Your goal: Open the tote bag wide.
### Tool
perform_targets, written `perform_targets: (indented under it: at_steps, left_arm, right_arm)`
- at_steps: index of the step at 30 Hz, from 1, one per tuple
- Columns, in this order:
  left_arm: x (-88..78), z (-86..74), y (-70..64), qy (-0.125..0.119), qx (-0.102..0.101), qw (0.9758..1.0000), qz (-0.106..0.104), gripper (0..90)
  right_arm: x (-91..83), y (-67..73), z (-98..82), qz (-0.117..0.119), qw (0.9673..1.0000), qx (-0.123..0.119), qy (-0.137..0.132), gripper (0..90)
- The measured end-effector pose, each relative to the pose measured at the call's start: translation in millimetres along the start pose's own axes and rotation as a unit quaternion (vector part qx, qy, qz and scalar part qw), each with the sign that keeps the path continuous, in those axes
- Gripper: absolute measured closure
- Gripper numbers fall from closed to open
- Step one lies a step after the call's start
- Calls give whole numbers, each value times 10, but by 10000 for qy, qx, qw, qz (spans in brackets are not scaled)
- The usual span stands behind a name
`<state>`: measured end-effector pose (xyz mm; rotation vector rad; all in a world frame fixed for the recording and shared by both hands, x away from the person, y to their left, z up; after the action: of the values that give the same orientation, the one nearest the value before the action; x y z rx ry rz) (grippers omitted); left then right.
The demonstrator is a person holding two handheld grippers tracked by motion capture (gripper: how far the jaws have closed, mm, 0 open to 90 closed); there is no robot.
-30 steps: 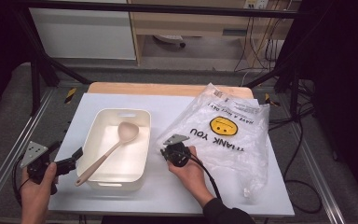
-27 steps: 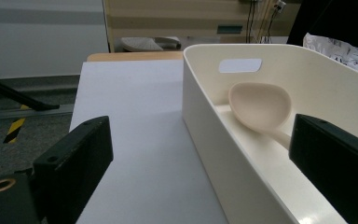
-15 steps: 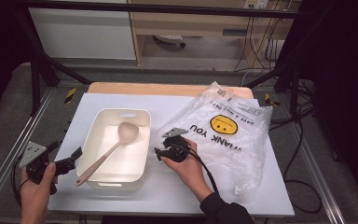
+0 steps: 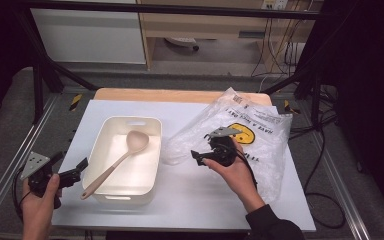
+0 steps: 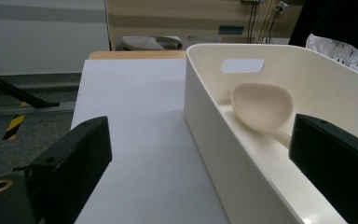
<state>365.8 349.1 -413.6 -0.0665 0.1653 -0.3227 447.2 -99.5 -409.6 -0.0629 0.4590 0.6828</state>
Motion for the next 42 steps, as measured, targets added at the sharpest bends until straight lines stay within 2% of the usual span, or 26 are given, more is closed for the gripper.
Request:
perform_targets:
  at_steps: [5,6,10,21,31,42]
  left_arm:
    - [1,-1,-6,0,-6,10000,-6,54]
    - [3,0,-4,5,-6,10000,-9,54]
    - [-1,3,-2,-13,-29,10000,-14,52]
    - [2,6,-10,6,-14,10000,-55,52]
    - [8,12,-35,-28,-143,9998,-147,52]
    - [15,2,-38,7,-128,9998,-164,52]
  right_arm:
    - [-146,-222,16,-16,10000,-43,-68,72]
    - [-146,-222,16,-16,10000,-43,-68,72]
    - [-279,-371,15,-195,9994,-234,-158,64]
    - [-449,-680,-200,-388,9991,-157,-118,63]
    - [-540,-852,-396,-479,9988,66,-95,56]
    - [-437,-857,-500,-457,9989,40,78,54]
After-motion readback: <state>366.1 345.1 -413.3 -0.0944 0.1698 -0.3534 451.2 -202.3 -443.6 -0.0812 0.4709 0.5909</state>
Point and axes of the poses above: each handheld gripper's, and its own axes: x roughly forward along the jaws, z roughly out of its top, y roughly to its left, the point moved 4 cm from there along x, roughly forward along the jaws, and after that the axes turned 10 degrees about -y, right-handed, at the moved point
